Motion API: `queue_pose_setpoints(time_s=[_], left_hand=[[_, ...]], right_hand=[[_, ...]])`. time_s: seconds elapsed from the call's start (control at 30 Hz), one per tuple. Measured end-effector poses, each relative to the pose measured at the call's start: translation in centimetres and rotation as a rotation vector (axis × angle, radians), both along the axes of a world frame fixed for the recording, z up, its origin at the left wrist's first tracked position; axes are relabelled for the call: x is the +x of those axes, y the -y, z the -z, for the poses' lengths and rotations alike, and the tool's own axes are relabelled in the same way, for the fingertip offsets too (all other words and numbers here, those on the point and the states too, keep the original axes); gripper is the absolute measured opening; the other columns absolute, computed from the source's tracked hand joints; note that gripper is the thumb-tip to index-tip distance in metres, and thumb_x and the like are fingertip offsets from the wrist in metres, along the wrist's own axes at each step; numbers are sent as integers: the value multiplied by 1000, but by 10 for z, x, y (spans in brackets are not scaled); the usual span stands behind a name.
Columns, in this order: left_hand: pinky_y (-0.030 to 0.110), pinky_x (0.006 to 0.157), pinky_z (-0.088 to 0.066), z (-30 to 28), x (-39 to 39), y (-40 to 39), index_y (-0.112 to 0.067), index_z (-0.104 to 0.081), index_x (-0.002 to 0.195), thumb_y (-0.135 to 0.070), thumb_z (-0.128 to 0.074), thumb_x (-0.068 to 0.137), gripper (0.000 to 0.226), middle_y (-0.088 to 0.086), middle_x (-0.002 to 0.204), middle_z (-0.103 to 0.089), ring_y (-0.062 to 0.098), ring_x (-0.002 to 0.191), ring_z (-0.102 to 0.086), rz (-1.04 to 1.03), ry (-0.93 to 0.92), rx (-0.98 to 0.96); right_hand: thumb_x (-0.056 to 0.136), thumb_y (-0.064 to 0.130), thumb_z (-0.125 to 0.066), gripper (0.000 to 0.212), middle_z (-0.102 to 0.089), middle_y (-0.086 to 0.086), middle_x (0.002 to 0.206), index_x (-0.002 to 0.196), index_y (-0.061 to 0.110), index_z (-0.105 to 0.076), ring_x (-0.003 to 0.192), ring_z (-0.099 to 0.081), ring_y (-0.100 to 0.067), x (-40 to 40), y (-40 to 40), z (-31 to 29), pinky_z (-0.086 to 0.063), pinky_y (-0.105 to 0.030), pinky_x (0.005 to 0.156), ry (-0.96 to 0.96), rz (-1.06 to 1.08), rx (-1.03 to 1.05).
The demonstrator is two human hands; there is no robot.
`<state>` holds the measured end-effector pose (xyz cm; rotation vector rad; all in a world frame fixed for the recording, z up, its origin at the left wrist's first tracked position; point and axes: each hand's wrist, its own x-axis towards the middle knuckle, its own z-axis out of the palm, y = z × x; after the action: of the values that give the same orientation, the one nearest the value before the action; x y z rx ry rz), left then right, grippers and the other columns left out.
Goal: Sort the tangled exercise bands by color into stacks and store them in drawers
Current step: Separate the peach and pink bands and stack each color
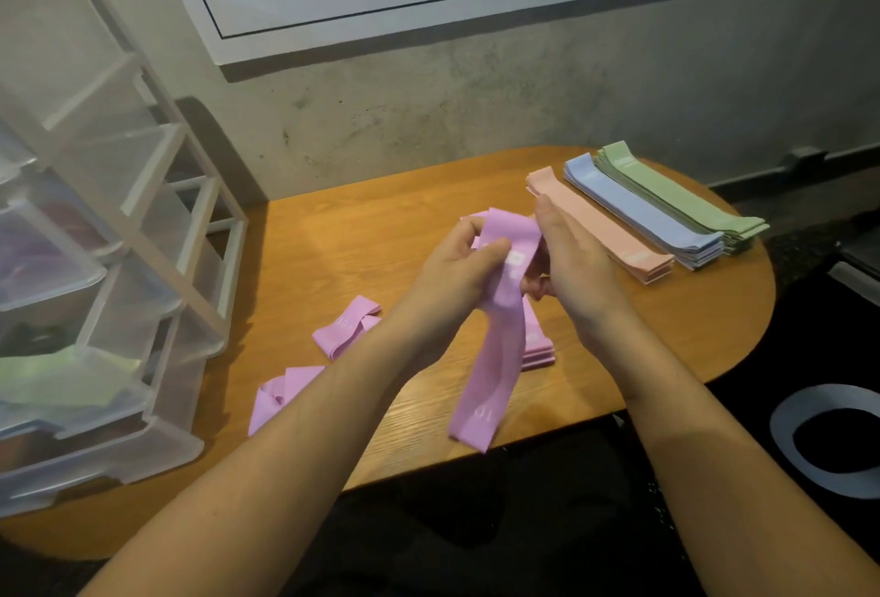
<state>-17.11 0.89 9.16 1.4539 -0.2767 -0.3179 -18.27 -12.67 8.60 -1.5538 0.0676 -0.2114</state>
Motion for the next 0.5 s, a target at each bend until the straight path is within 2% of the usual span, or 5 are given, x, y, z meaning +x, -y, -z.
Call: queue_pose_setpoints(time_s=[0.1,0.2,0.27,0.37,0.5], left_hand=[[56,101,-50,-5,10,5,-7,-55,122,-14,-53,98,25,18,107,-72,31,93,-68,-41,-101,-92],[41,78,-62,-11,18,7,0,-46,126,-6,-43,105,23,16,107,-75,26,84,-74,-6,-132,-174],[39,72,-62,-16,22,10,3,-45,128,-6,-41,105,25,16,112,-73,27,81,-74,29,-137,-213],[42,77,-60,-21,29,17,-2,-50,113,-6,-39,105,15,15,111,-74,27,81,-74,48,-159,-239],[32,69,-60,-25,48,28,-7,-53,108,-8,-38,105,15,6,90,-76,19,72,-71,-28,-267,-301]], right_hand=[[102,55,-36,52,-59,-5,73,99,10,-62,60,-56,-10,5,4,10,-46,-28,60,-90,-65,137],[85,74,-44,71,-64,-6,86,115,13,-64,81,-60,-21,5,12,25,-48,-38,76,-106,-173,203],[82,75,-53,71,-68,-3,90,120,16,-62,87,-61,-21,5,21,35,-46,-43,81,-94,-261,269],[79,51,-72,60,-67,-6,103,124,14,-57,92,-60,-23,6,31,48,-47,-38,74,-79,-360,270],[83,21,-71,26,-69,-7,88,106,13,-62,79,-61,-19,10,35,57,-47,-30,65,-86,-263,174]])
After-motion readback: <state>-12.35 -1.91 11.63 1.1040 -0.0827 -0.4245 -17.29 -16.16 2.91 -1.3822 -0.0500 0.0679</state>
